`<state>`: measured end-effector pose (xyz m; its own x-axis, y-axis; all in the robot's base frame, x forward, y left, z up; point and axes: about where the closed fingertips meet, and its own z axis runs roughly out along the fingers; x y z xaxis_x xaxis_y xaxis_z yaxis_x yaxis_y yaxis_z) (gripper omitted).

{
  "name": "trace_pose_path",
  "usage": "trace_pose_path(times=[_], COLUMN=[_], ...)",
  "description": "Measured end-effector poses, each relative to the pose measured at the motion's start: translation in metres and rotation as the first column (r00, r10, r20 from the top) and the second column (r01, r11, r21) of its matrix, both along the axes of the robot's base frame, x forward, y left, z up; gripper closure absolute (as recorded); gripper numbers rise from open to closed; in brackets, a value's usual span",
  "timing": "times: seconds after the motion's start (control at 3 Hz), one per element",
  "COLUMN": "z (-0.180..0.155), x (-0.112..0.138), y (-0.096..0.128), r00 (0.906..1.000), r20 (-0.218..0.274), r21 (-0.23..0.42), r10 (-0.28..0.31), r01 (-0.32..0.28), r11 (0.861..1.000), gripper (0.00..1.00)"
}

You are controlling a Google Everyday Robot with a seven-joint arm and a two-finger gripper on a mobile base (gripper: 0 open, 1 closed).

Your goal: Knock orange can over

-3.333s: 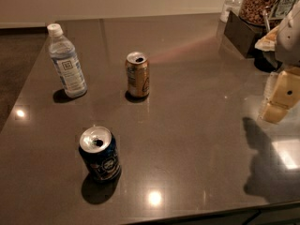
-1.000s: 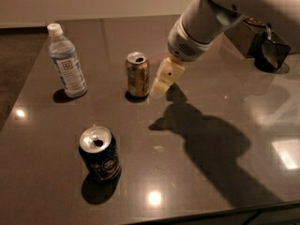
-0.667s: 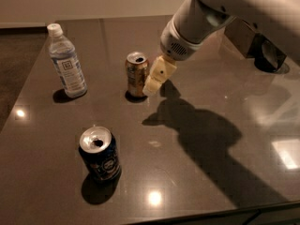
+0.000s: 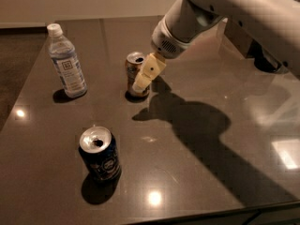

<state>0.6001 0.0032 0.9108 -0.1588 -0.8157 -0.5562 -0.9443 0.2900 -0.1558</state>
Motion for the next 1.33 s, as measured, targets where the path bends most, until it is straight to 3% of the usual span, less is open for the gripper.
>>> trace_pose_path(times=[0.33, 1.0, 1.33], z=[-0.002, -0.004, 0.005], x=[-0.002, -0.007, -0.008], y=[0.022, 0.039, 0.034], r00=[0.9989, 0.9955, 0.9964], r20=[-0.022, -0.057, -0.054], r21=[0.031, 0.058, 0.058], r10=[0.040, 0.075, 0.065], r01=[-0.040, -0.071, -0.062], r11=[0.999, 0.996, 0.996], gripper=[0.04, 0.50, 0.72])
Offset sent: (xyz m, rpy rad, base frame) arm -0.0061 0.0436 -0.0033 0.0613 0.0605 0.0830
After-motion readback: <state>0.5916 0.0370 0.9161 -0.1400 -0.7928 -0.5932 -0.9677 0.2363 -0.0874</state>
